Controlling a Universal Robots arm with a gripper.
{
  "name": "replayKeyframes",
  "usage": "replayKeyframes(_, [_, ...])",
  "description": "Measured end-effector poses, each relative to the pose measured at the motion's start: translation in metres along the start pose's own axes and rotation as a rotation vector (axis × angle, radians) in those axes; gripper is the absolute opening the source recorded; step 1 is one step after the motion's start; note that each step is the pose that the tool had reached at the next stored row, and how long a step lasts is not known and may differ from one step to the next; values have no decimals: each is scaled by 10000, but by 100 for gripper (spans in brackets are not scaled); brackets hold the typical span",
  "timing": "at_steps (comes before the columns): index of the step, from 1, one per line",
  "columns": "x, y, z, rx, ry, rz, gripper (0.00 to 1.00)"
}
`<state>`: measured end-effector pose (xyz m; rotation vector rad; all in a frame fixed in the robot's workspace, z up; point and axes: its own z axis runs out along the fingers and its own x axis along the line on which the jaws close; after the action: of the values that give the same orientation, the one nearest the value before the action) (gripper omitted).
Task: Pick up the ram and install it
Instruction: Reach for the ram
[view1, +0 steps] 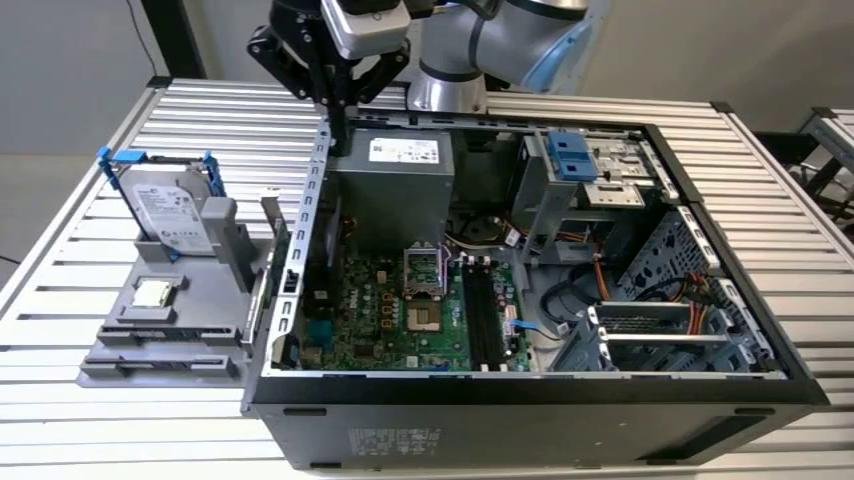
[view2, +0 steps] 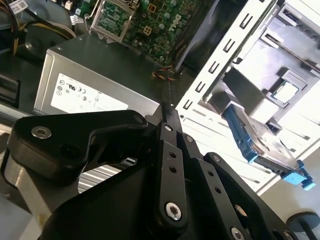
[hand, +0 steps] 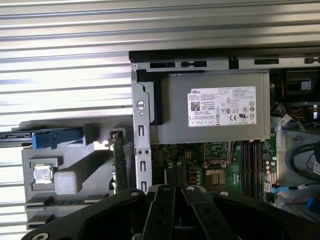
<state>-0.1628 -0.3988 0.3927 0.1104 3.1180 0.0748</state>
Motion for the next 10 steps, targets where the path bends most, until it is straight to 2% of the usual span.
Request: replayKeyframes(10, [54,-4,-1,0,0,1,0])
